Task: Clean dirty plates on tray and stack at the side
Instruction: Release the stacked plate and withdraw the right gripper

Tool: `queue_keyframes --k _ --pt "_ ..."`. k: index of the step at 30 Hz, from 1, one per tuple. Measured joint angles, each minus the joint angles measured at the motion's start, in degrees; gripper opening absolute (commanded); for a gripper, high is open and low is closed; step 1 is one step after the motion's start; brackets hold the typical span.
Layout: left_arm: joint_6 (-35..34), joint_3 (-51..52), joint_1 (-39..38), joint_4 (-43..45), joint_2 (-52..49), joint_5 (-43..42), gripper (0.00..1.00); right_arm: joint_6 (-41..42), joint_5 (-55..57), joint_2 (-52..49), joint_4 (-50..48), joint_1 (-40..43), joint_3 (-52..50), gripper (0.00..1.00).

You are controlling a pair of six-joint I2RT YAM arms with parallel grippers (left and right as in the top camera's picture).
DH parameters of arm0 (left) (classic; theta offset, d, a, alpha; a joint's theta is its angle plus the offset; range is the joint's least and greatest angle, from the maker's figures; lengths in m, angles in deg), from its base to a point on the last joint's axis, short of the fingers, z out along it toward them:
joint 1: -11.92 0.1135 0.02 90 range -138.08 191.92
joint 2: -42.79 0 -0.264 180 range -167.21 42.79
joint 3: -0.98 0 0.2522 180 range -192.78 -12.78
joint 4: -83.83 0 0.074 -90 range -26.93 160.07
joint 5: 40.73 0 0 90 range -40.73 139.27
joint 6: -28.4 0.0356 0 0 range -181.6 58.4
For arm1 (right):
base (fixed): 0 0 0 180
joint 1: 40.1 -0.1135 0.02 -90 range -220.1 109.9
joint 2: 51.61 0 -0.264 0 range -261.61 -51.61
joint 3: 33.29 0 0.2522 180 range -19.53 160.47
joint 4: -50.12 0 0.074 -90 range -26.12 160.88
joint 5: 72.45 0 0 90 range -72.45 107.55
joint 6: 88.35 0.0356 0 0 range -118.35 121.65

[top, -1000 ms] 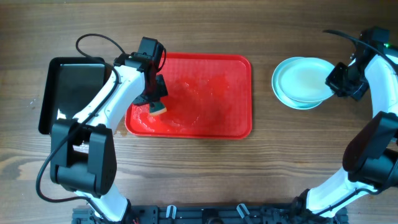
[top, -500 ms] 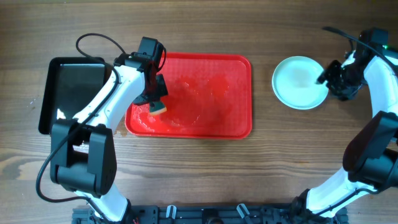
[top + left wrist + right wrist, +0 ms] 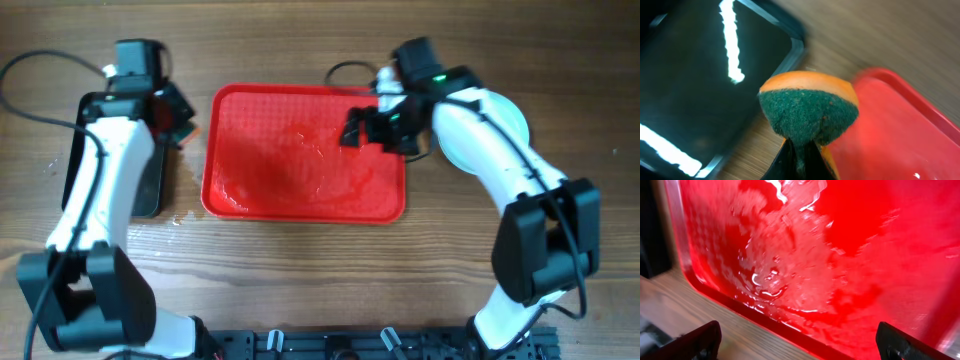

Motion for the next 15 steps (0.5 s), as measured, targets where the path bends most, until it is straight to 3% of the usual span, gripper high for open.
queue_keyframes --k 1,3,4,6,8,11,12,14,15 --pt "0.0 0.0 2.5 0.0 -1.5 0.4 0.04 0.9 1.0 0.0 -0.1 -2.0 0.0 1.0" --pt "0.0 0.0 7.3 0.0 -5.0 0.8 0.24 2.5 2.7 0.0 -0.3 -5.7 0.0 1.0" --pt "-0.2 0.0 8.6 0.2 -5.9 0.8 0.24 3.2 3.2 0.0 -0.3 -6.6 0.0 1.0" --pt "-0.4 0.0 10.7 1.3 -7.0 0.8 0.38 4.4 3.7 0.0 -0.3 -8.2 0.0 1.0" --pt "-0.6 0.0 12.6 2.1 -7.1 0.8 0.39 4.9 3.8 0.0 -0.2 -9.1 0.0 1.0" --pt "-0.4 0.0 14.2 2.1 -7.1 0.0 0.39 5.3 3.8 0.0 1.1 -9.1 0.0 1.0" --pt "-0.4 0.0 14.6 1.9 -7.1 -0.9 0.34 5.3 3.8 0.0 1.7 -9.1 0.0 1.0" --pt "-0.4 0.0 15.2 1.7 -7.1 -5.1 0.12 5.3 3.8 0.0 2.7 -9.1 0.0 1.0" --pt "-0.3 0.0 15.2 1.2 -7.1 -6.0 0.11 5.3 3.8 0.0 3.0 -9.1 0.0 1.0"
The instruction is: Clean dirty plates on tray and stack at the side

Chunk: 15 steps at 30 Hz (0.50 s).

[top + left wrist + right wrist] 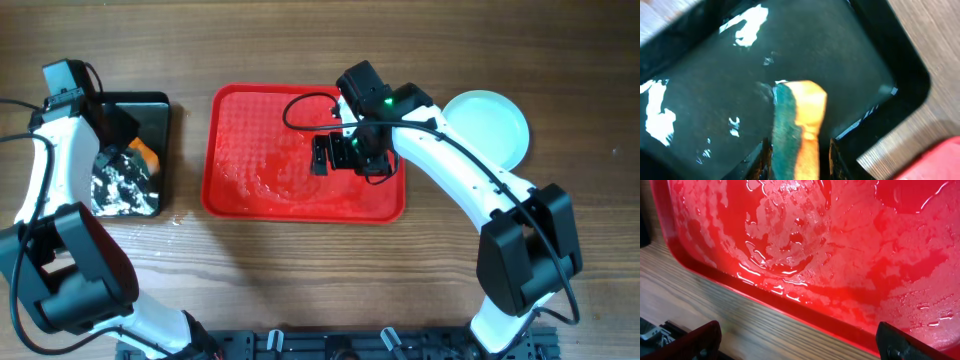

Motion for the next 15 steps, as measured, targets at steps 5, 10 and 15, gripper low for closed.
queue_keyframes --k 5,10,15 --pt "0.1 0.0 0.0 -6.2 -0.1 2.1 0.11 0.0 0.0 0.0 0.0 0.0 0.0 0.99" --pt "0.2 0.0 0.0 -6.1 -4.5 4.1 0.04 0.0 0.0 0.0 0.0 0.0 0.0 0.99" --pt "0.1 0.0 0.1 0.6 -8.9 0.7 0.04 0.0 0.0 0.0 -0.2 0.0 0.0 1.0"
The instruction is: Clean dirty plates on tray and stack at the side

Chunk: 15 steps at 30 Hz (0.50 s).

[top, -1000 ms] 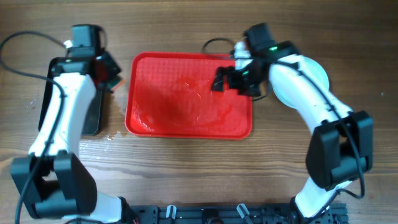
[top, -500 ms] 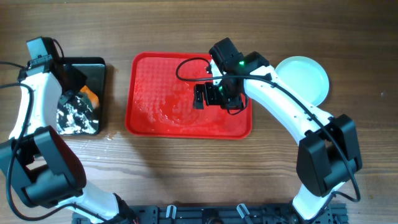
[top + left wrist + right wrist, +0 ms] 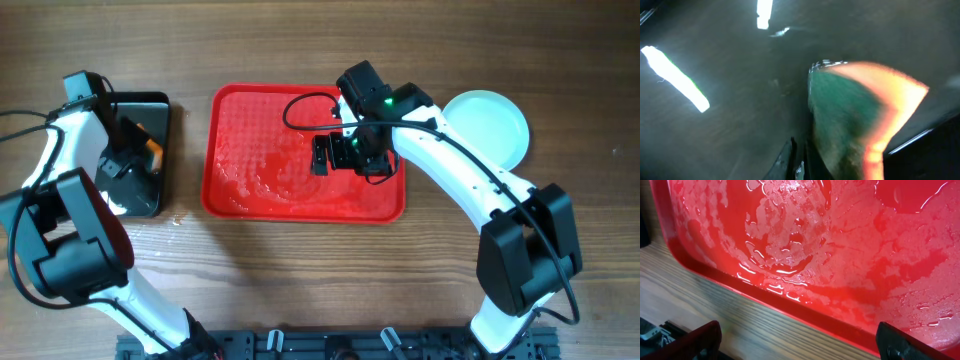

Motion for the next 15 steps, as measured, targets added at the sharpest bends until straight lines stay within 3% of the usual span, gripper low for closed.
queue_keyframes --k 5,15 --pt "1.5 0.1 0.0 9.1 -0.2 -10.0 0.04 0.0 0.2 0.0 0.2 0.0 0.0 1.0" --pt "3.5 0.1 0.7 8.0 4.4 -17.1 0.04 0.0 0.2 0.0 0.2 0.0 0.0 1.0"
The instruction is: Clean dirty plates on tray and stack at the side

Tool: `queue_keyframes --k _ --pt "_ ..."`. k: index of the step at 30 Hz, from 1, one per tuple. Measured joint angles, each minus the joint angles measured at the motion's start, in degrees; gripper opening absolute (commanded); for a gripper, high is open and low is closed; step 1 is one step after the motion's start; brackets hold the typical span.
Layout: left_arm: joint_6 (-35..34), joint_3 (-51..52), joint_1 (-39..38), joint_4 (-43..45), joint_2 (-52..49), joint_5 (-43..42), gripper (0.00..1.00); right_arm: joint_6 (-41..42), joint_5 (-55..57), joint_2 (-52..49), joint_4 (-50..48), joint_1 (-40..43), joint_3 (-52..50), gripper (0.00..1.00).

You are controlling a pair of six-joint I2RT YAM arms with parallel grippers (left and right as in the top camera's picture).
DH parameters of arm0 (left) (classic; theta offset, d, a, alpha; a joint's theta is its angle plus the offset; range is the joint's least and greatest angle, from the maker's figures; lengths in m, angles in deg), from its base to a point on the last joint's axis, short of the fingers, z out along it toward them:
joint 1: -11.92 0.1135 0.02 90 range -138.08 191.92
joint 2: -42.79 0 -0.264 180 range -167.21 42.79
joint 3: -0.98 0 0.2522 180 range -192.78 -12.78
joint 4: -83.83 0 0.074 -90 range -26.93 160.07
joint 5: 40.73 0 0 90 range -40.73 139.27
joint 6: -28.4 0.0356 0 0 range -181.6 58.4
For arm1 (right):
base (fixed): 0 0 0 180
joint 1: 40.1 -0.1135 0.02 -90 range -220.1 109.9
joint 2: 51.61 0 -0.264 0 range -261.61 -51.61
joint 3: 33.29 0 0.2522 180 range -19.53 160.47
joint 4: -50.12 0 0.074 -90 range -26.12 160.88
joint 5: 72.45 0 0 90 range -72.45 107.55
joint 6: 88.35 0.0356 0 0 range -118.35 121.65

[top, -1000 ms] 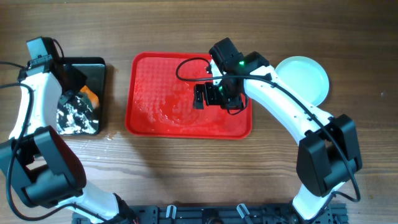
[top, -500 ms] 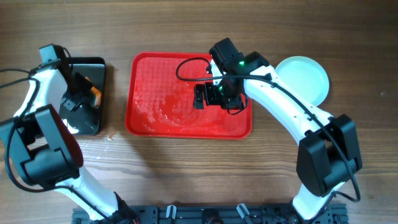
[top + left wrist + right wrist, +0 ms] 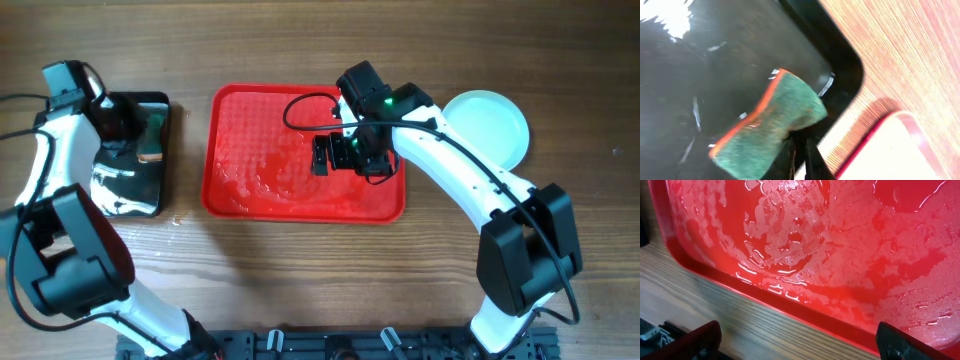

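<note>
The red tray (image 3: 250, 120) lies wet and bare of plates in the middle of the table, with water film on its floor (image 3: 840, 255). My right gripper (image 3: 338, 155) hangs open over its right half, fingertips wide apart (image 3: 802, 345) near the tray's front rim. One pale plate (image 3: 490, 125) rests on the table to the right of the tray. My left gripper (image 3: 800, 155) is shut on the corner of a green and orange sponge (image 3: 770, 117), which sits green side up at the right edge of the black tray (image 3: 110, 190).
The black tray's rounded corner (image 3: 845, 65) borders a strip of wood before the red tray's left rim (image 3: 210, 150). Water drops lie on the table (image 3: 180, 217) between the two trays. A black rail (image 3: 340, 345) runs along the front edge.
My left gripper has shifted with the sponge from the middle of the black tray to its right edge, and the sponge now shows its green face. The right arm has not moved.
At first my left gripper held the sponge between the black and red trays, and my right gripper was open at the red tray's right edge by the plate. Then the sponge was in the black tray and the right gripper over the red tray, where it stays.
</note>
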Motion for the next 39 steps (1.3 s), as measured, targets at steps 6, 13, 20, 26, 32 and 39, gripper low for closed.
queue_keyframes --k 6,13,20,26,32,39 --pt "3.0 0.0 -4.0 0.3 -4.0 3.4 0.04 0.0 0.0 0.0 0.3 0.0 0.0 1.0" --pt "3.6 0.0 -4.0 0.0 -6.5 11.6 0.04 0.0 0.0 0.0 0.3 0.0 0.0 0.99" --pt "3.6 0.0 -3.7 -3.9 -4.7 19.3 0.04 0.0 0.2 0.0 0.4 0.0 0.0 1.0" --pt "0.8 0.0 -3.6 -7.4 -4.5 28.8 0.04 0.0 0.4 0.0 0.7 0.0 0.0 1.0" --pt "-3.3 0.0 -3.6 -6.9 0.0 30.7 0.04 -0.1 0.4 0.0 0.6 0.0 0.0 1.0" --pt "-4.0 0.0 -3.6 -3.7 -1.9 27.8 0.04 -0.1 0.5 0.0 0.6 0.0 0.0 1.0"
